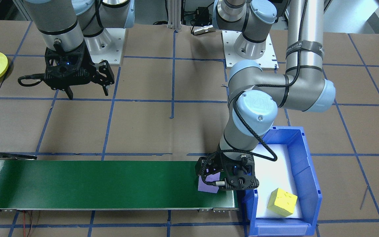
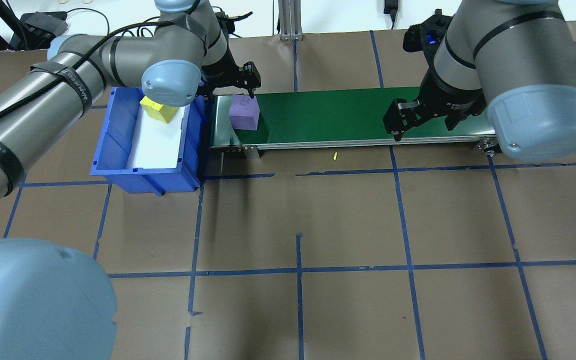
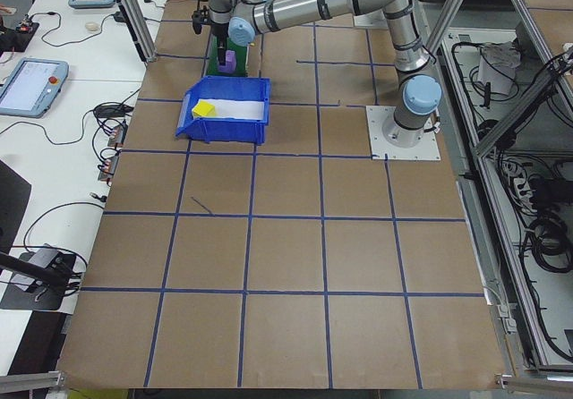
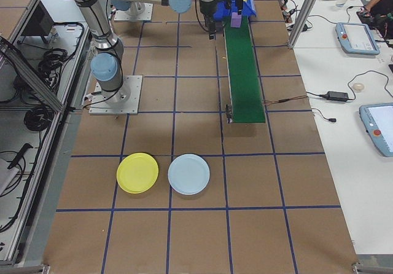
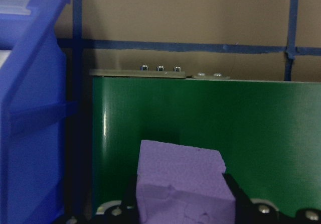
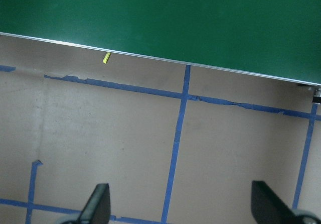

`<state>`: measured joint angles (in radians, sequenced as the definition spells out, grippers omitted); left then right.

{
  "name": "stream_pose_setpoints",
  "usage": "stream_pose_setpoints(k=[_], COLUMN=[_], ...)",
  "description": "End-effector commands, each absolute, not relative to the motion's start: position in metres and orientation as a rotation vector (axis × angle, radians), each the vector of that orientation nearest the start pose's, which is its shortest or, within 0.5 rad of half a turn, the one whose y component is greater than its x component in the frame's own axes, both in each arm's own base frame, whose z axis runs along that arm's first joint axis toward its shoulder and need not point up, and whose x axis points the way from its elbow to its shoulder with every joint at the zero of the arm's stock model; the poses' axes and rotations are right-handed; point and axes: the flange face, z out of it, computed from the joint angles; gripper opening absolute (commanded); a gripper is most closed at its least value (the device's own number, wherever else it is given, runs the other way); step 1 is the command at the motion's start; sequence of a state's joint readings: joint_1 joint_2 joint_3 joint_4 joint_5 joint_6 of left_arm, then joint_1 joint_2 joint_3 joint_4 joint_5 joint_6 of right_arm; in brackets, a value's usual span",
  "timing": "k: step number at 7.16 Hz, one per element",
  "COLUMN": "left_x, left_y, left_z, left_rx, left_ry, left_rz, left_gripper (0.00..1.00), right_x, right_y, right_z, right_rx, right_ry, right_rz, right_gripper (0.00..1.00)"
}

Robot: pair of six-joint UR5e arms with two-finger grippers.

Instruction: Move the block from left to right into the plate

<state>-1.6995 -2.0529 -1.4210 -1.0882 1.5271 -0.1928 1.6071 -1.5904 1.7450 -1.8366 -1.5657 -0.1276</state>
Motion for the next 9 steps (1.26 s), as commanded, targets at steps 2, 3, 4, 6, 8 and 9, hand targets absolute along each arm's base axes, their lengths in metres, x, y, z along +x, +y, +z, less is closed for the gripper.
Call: stream_pose_setpoints(k=[2, 3, 4, 6, 8, 9], left_x=[-0.135, -0.102, -0.080, -0.046, -0.043, -0.039], left_y=[-0.678, -0.687, -0.694, -0.701, -0.708, -0.715], left_z=[0.369, 0.359, 0.343, 0.302, 0.273, 0.263], left_rx=[0.041, 0.117, 0.169, 0.370, 0.422, 0.495], left_ry=[3.116, 3.103, 3.100, 3.092, 3.093, 3.069], left_rz=[-0.256, -0.231, -0.196, -0.109, -0.082, -0.117], left_gripper=[1.00, 1.00, 1.00, 1.00, 1.00, 1.00], right_x=[0.156, 0.163, 0.170, 0.177, 0.180, 0.181], right_y=[-0.571, -0.606, -0.635, -0.670, -0.680, -0.683], right_z=[0.429, 0.425, 0.408, 0.354, 0.332, 0.322], right_rx=[-0.225, -0.213, -0.127, -0.098, -0.027, -0.007], right_ry=[3.061, 2.997, 2.940, 2.876, 2.845, 2.835], right_rz=[-0.257, -0.266, -0.233, -0.233, -0.215, -0.190], right_gripper=[1.00, 1.00, 1.00, 1.00, 1.00, 1.00])
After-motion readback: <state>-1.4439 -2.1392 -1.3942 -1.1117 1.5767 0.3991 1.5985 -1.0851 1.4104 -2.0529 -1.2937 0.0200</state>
